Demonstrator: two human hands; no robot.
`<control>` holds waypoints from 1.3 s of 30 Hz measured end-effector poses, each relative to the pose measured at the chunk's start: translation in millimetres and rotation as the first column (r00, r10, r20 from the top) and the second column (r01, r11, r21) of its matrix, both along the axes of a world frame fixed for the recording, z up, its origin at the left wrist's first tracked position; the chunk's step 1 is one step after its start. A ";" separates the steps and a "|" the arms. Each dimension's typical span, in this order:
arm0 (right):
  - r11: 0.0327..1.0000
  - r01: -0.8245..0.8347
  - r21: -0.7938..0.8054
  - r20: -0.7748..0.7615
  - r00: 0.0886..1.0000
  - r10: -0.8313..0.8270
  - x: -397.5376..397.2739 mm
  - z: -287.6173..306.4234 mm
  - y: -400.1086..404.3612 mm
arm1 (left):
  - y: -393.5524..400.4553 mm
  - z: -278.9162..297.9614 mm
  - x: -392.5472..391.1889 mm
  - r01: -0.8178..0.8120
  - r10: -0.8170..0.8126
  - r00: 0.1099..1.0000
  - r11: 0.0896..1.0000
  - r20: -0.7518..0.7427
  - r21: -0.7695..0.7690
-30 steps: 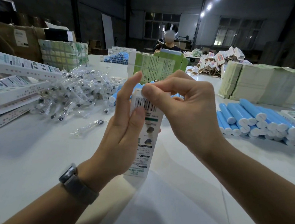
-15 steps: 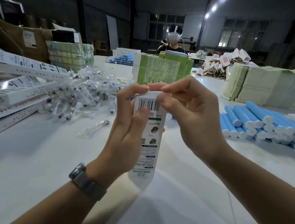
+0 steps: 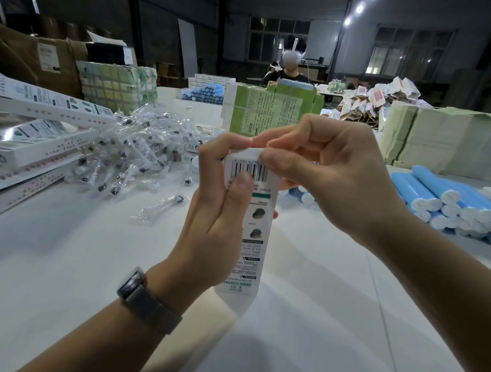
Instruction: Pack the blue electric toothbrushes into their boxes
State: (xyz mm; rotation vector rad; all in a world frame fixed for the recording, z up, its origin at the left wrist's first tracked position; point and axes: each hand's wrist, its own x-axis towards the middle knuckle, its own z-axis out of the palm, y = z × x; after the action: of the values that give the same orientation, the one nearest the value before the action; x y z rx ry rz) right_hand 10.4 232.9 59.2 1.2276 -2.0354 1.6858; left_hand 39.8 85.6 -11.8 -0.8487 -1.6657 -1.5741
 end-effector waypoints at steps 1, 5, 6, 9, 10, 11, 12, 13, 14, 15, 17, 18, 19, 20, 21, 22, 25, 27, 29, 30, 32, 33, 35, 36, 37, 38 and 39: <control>1.000 0.007 0.016 -0.025 1.000 -0.007 -1.0 -0.6 1.2 | -0.2 0.3 -0.8 0.017 -0.017 1.000 1.000 0.000 0.005; 1.000 -0.001 0.009 -0.072 0.997 0.002 -3.1 -9.2 0.9 | -1.0 -0.7 -3.4 0.067 -0.071 0.995 0.996 0.074 0.062; 1.000 0.001 -0.021 -0.062 0.998 -0.002 -3.5 -12.0 -0.1 | -1.0 -0.9 -3.8 0.068 -0.074 0.994 0.995 0.080 0.069; 0.996 0.070 -0.063 -0.074 0.995 -0.074 -4.5 -18.3 -4.5 | -1.0 -1.7 -5.0 0.053 -0.058 0.996 0.996 0.068 0.068; 0.994 0.090 -0.057 -0.084 0.992 -0.095 -3.9 -19.6 -5.5 | -1.0 -2.0 -5.5 0.054 -0.058 0.996 0.996 0.069 0.067; 0.993 0.101 -0.057 -0.097 0.990 -0.107 -3.2 -20.6 -6.7 | -1.1 -2.2 -6.0 0.054 -0.059 0.996 0.996 0.074 0.070; 0.993 0.103 -0.064 -0.109 0.988 -0.110 -2.2 -21.4 -7.9 | -1.5 -2.4 -6.2 0.058 -0.064 0.995 0.995 0.081 0.076; 0.992 0.098 -0.079 -0.116 0.988 -0.107 -0.8 -22.6 -9.4 | -1.9 -2.6 -6.2 0.067 -0.074 0.993 0.994 0.087 0.084; 0.991 0.091 -0.096 -0.120 0.987 -0.103 0.5 -24.1 -10.7 | -2.1 -2.6 -6.4 0.080 -0.088 0.992 0.993 0.087 0.089; 0.990 0.089 -0.109 -0.128 0.986 -0.102 1.3 -25.7 -11.7 | -2.1 -2.5 -6.5 0.088 -0.096 0.992 0.992 0.082 0.090; 0.988 0.106 -0.110 -0.155 0.980 -0.122 1.7 -28.4 -14.2 | -2.4 -2.3 -7.1 0.082 -0.088 0.994 0.993 0.069 0.085; 0.986 0.121 -0.113 -0.164 0.977 -0.138 1.2 -29.5 -14.8 | -2.7 -2.2 -7.5 0.072 -0.077 0.995 0.994 0.064 0.083; 0.983 0.140 -0.119 -0.170 0.973 -0.159 0.4 -30.8 -15.5 | -2.7 -2.9 -8.1 0.055 -0.060 0.996 0.995 0.063 0.078; 0.978 0.168 -0.125 -0.180 0.965 -0.188 -0.6 -32.1 -16.0 | -2.9 -3.6 -8.8 0.029 -0.033 0.997 0.997 0.066 0.070; 0.971 0.206 -0.124 -0.192 0.955 -0.227 -1.4 -33.5 -16.8 | -2.7 -4.4 -9.4 -0.004 -0.001 0.997 0.998 0.072 0.060; 0.960 0.256 -0.114 -0.202 0.940 -0.274 -2.2 -34.9 -17.6 | -2.4 -4.6 -9.7 -0.028 0.024 0.996 0.998 0.080 0.054; 0.910 0.412 -0.047 -0.247 0.878 -0.410 -4.2 -38.1 -17.5 | -0.8 -3.1 -9.4 0.013 -0.022 0.995 0.995 0.093 0.099; 0.891 0.453 0.013 -0.274 0.859 -0.432 -3.5 -40.3 -18.7 | -1.8 -0.4 -8.4 0.095 -0.109 0.989 0.985 0.099 0.141; 0.870 0.477 0.126 -0.293 0.855 -0.427 -1.3 -46.1 -22.3 | -2.0 2.3 -7.3 0.148 -0.166 0.980 0.977 0.111 0.155; 0.861 0.474 0.182 -0.276 0.865 -0.418 -0.1 -49.8 -24.7 | -1.9 2.9 -6.9 0.161 -0.182 0.975 0.974 0.125 0.160; 0.862 0.452 0.231 -0.206 0.888 -0.411 2.2 -55.0 -28.7 | -2.3 4.6 -6.3 0.188 -0.218 0.963 0.965 0.158 0.181; 0.866 0.446 0.226 -0.176 0.893 -0.414 2.5 -55.6 -29.4 | -2.4 4.2 -6.6 0.202 -0.233 0.958 0.962 0.168 0.184; 0.872 0.442 0.209 -0.148 0.896 -0.418 1.4 -53.5 -28.5 | -2.2 2.9 -7.7 0.190 -0.214 0.962 0.971 0.169 0.147; 0.872 0.442 0.211 -0.147 0.896 -0.419 0.8 -51.5 -27.3 | -1.8 2.2 -7.8 0.153 -0.172 0.971 0.981 0.165 0.123; 0.869 0.443 0.221 -0.146 0.896 -0.420 0.9 -49.6 -26.0 | -1.8 1.8 -8.0 0.097 -0.114 0.980 0.989 0.163 0.110; 0.865 0.442 0.237 -0.142 0.897 -0.420 1.2 -48.1 -24.9 | -2.6 1.4 -8.9 0.021 -0.036 0.986 0.995 0.161 0.095; 0.859 0.439 0.261 -0.133 0.898 -0.419 2.1 -47.4 -24.4 | -3.5 2.0 -9.5 -0.074 0.060 0.984 0.994 0.168 0.078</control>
State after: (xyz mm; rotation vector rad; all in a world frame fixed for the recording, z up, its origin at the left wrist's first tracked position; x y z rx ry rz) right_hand 12.5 208.4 11.9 0.7977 -2.3470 1.1554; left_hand 30.3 82.0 -9.7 -0.6272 -1.7111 -1.6934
